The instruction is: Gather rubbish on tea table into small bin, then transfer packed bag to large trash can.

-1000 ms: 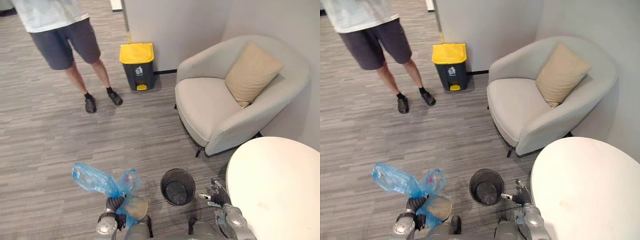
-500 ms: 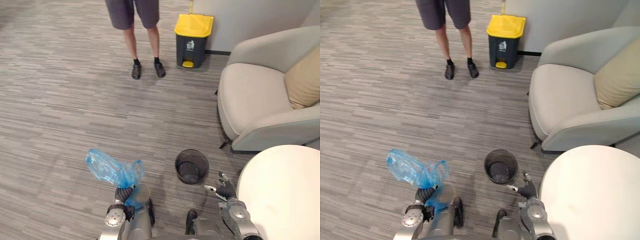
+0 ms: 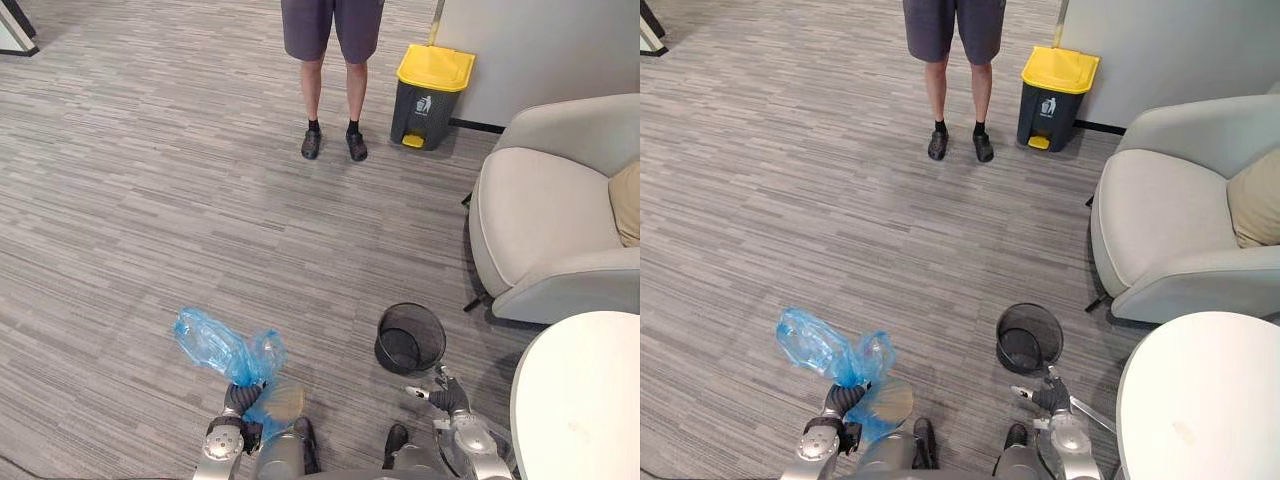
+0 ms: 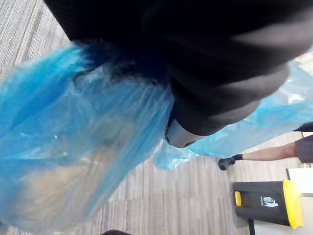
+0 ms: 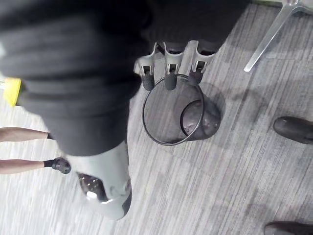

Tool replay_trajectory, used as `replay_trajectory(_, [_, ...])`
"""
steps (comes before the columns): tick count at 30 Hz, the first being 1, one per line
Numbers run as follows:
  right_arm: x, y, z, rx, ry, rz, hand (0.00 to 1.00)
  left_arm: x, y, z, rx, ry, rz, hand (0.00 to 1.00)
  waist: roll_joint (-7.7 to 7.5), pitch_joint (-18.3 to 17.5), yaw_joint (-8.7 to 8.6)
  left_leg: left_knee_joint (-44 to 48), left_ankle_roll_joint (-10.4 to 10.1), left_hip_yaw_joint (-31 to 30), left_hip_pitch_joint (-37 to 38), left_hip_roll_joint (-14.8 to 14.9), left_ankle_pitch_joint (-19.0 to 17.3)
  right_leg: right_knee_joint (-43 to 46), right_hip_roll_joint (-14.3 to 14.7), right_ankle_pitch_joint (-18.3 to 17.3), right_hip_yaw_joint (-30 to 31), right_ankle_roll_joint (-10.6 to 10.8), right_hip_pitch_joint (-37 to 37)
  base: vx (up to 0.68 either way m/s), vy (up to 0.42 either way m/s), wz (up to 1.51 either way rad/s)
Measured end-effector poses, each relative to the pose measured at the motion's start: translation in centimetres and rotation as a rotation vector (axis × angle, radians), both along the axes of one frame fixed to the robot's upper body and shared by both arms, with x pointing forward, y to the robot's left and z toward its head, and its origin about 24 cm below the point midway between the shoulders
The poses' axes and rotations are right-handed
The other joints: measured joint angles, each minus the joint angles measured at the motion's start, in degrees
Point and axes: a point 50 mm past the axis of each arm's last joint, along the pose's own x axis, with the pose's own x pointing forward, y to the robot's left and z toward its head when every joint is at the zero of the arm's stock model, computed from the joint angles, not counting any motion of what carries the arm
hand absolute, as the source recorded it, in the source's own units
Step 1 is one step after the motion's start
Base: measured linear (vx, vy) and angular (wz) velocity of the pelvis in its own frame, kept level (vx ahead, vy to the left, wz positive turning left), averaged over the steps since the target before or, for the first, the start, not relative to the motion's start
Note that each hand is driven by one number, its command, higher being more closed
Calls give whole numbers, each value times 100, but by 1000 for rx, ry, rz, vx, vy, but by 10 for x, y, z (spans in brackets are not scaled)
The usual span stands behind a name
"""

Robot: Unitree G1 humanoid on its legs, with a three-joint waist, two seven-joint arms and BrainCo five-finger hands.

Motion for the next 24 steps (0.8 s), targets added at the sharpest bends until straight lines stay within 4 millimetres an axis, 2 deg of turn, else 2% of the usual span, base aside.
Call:
replay_trajectory(1, [1,0,0,0,-1,0,0,0,0,0,1,0,2,100,-1,1,-4,91,15,3,-51,12,-59,105,-16,-61,13,8,-61,18,67,-5])
replay_trajectory(4, [1,0,0,-1,2,1,0,-2,4,0,3,5,18,100,-23,-4,-3,608,89,-2,-249,8,-423,922,-188,-550,166,169,-394,51,59,3])
replay_trajectory(6, [-2,1,-2,5,12,2,0,-8,8,-2,15,23,22,100,-147,-31,-29,896,187,-81,-251,-167,-746,1734,-525,-903,262,237,-520,152,96,24])
replay_trajectory(7, [-2,1,-2,4,13,2,0,-9,9,-2,17,25,22,100,-168,-33,-40,921,267,-126,-212,-231,-829,1955,-592,-914,363,248,-555,206,115,41])
replay_trajectory(8, [-2,0,-2,3,13,2,0,-8,9,-1,17,20,22,100,-177,-24,-134,909,329,-253,-74,-324,-895,2717,-656,-807,736,90,-824,245,109,69])
replay_trajectory(9, [-5,2,-3,9,22,0,0,-8,12,0,25,18,21,100,-98,34,-263,880,407,-502,114,-325,-938,3405,-438,-944,1200,144,-1180,253,86,73])
replay_trajectory(10, [-6,3,-4,13,25,0,0,-7,13,1,29,14,22,100,-82,45,-274,868,406,-591,175,-304,-945,3379,-272,-1071,1289,146,-1233,286,10,76])
replay_trajectory(11, [-7,5,-4,18,27,-1,0,-4,14,2,31,4,21,100,-137,31,-279,833,391,-705,249,-298,-956,3285,-27,-1150,1408,60,-1346,292,-73,59])
replay_trajectory(12, [-6,6,-4,21,25,-3,0,0,17,5,41,-11,18,100,-257,62,-285,719,426,-803,406,-331,-1011,3124,228,-1189,1535,-15,-1536,289,-106,62])
replay_trajectory(13, [-7,5,-4,18,26,-4,0,3,19,7,48,-16,15,100,-272,70,-293,680,410,-871,473,-328,-1005,3000,356,-1182,1528,-26,-1619,305,-137,67])
replay_trajectory(14, [-8,2,-5,12,33,-8,0,7,17,9,47,-28,9,100,-273,73,-312,591,312,-1023,598,-326,-1030,2583,574,-1131,1470,-67,-1746,331,-137,74])
replay_trajectory(15, [-10,-1,-6,9,42,-15,0,11,16,10,44,-41,5,100,-333,53,-310,498,177,-1148,762,-405,-1097,1925,699,-806,1500,-250,-1771,433,-176,100])
replay_trajectory(16, [-15,-7,-8,1,57,-33,0,13,13,9,34,-40,6,100,-338,31,-354,474,29,-1332,892,-406,-1186,1935,730,-352,1495,-591,-1646,381,-149,72])
replay_trajectory(18, [-17,-13,-7,-2,55,-67,0,14,9,9,22,-43,5,100,-153,11,-295,323,-46,-1390,1064,-285,-1168,1969,794,-450,1347,-672,-1578,386,-122,33])
replay_trajectory(19, [-14,-16,-5,-1,38,-87,0,15,8,10,19,-47,4,100,-16,8,-312,163,-230,-1402,1197,-202,-1065,2016,802,-633,1190,-747,-1485,442,-128,29])
replay_trajectory(20, [-14,-16,-5,-1,36,-89,0,15,7,9,15,-47,5,100,20,5,-321,196,-338,-1399,1219,-165,-992,1986,814,-683,1113,-782,-1397,511,-181,46])
replay_trajectory(21, [-17,-15,-5,7,35,-99,0,17,4,10,6,-54,5,100,62,31,-332,690,-580,-1388,1173,-44,-853,1786,882,-770,1019,-821,-1038,397,-151,36])
replay_trajectory(22, [-22,-12,-5,16,33,-103,0,17,0,12,-6,-70,4,100,73,40,-321,1756,-877,-1301,911,125,-601,1532,991,-809,918,-883,-565,401,-151,31])
replay_trajectory(23, [-23,-10,-4,25,23,-110,0,17,-2,14,-13,-78,5,100,50,51,-294,2404,-944,-1204,701,287,-379,1399,1027,-838,919,-921,-331,430,-105,8])
replay_trajectory(24, [-21,-4,-2,45,4,-114,0,17,-6,17,-23,-97,7,100,25,59,-265,3411,-833,-844,306,595,-443,1201,1101,-884,944,-995,27,272,-49,-6])
